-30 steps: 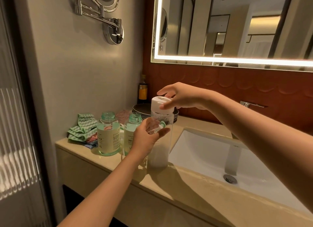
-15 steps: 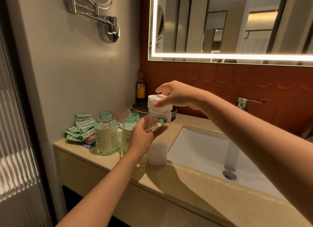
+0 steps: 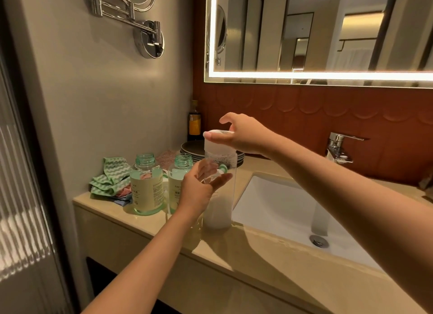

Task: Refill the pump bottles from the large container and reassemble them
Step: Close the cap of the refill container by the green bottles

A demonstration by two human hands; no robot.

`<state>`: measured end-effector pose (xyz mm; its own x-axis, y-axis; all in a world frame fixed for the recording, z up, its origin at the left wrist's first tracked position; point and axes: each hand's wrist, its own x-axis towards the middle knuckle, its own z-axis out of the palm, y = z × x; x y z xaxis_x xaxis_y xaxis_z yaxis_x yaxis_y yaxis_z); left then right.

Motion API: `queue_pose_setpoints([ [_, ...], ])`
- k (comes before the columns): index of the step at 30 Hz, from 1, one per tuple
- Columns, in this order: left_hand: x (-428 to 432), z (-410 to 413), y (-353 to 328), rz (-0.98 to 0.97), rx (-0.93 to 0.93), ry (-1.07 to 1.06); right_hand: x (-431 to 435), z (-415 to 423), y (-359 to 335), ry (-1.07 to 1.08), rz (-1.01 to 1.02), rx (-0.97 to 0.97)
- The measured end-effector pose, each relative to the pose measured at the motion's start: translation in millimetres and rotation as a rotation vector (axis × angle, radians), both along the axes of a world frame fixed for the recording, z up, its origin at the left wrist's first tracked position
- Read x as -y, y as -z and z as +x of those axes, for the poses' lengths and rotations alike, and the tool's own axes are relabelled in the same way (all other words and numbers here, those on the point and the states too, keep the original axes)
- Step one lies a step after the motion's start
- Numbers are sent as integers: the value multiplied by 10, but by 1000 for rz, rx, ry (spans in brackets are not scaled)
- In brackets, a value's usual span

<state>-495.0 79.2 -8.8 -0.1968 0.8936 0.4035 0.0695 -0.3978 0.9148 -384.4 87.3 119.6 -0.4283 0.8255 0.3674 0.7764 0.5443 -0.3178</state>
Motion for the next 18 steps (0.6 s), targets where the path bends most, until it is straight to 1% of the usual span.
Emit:
queue_pose_setpoints([
  [2,0,-2,2,0,8,7,-22,-19,14,8,-10,6],
  [5,-3,-1,2,3,-14,-6,11,25,-111,-76,-177,-74],
  [7,-8,-3,5,9,-16,-13,23,83,-180,-130,-269,-69],
  [8,-16,-2,9,11,-19,-19,20,100,-183,-136,-260,-51],
  [11,-12,3,9,5,-12,-15,22,76,-110,-98,-69,15],
  [13,-2,4,8,5,14,2,8,38,-51,-69,0,57],
  [15,12,5,3,6,2,4,-3,28,-42,-30,-18,62],
  [18,4,-2,5,2,-27,-10,16,70,-112,-95,-170,-20],
])
